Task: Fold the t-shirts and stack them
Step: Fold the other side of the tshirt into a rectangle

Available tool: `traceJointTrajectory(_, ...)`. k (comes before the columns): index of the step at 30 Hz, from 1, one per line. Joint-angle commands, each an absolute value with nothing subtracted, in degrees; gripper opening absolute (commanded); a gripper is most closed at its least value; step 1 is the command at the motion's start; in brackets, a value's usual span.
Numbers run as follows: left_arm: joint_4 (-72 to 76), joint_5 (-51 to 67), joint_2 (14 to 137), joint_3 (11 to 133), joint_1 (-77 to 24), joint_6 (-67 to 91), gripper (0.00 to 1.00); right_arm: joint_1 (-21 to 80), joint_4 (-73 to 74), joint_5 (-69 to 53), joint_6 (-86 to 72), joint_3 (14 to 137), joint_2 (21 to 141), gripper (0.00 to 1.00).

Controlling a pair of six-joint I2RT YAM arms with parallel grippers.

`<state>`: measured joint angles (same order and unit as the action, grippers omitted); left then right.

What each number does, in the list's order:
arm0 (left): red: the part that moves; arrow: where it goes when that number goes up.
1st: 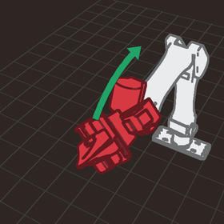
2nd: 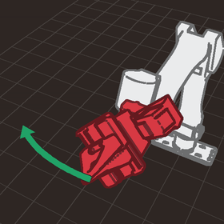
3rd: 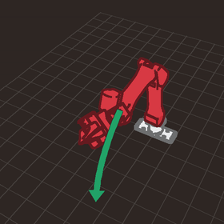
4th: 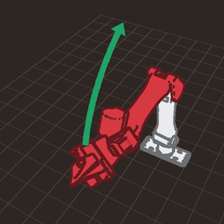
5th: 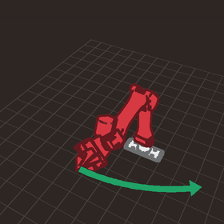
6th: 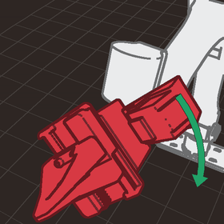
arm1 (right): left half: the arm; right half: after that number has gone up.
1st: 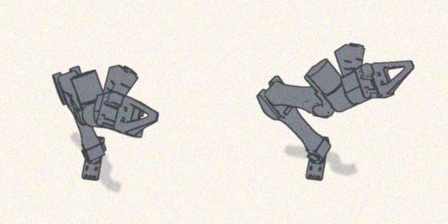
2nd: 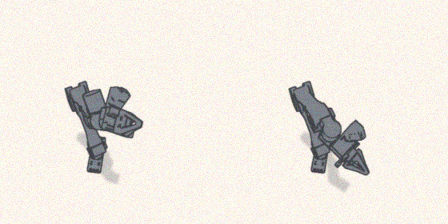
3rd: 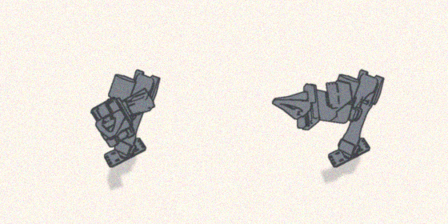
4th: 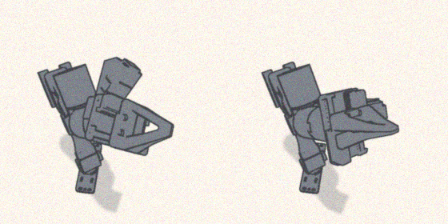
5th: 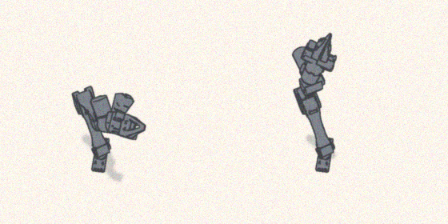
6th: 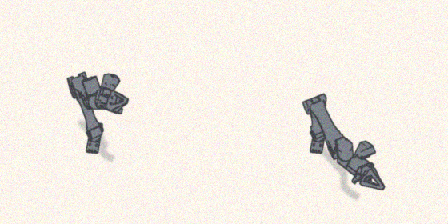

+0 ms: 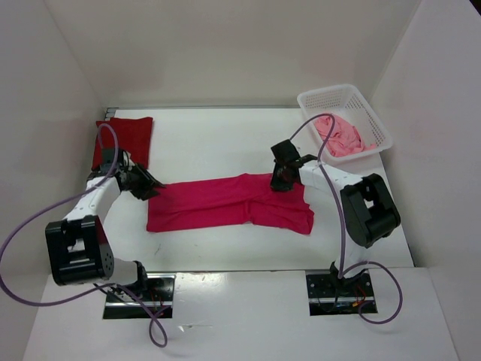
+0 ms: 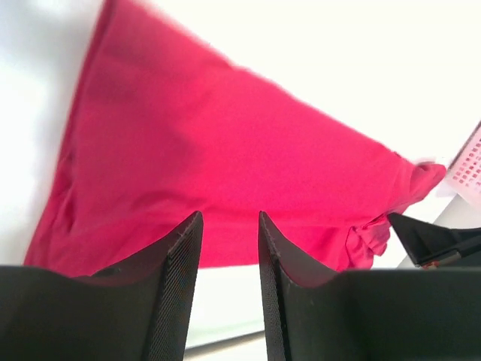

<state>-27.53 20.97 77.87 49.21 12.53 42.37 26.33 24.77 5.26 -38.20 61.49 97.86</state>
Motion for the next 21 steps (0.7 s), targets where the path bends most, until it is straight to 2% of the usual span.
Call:
traceJointTrajectory(1,-24.27,21.36,83.05,49.40,11.16,43.24,0.43,27.51,25.04,6.33,-38.06,62.93,96.50,0.08)
traceJointTrajectory(2,-23.74,21.36,84.01,49.39,11.16,43.24,0.43,27.51,25.74,5.72,-38.06,62.93,96.50,0.04)
traceJointTrajectory(6,-22.68,21.36,87.88,50.09,10.64,43.24,0.43,28.73,28.29,4.14,-39.28,62.93,93.87,0.00)
traceJointTrajectory(15,-20.21,22.49,91.23,50.63,10.63,43.24,0.43,33.30,30.32,-4.12,-48.67,52.31,83.68,0.00)
traceJointTrajectory(21,-20.21,23.64,91.23,52.90,10.63,43.77,0.43,36.91,28.92,-7.55,-55.54,46.85,77.79,0.13)
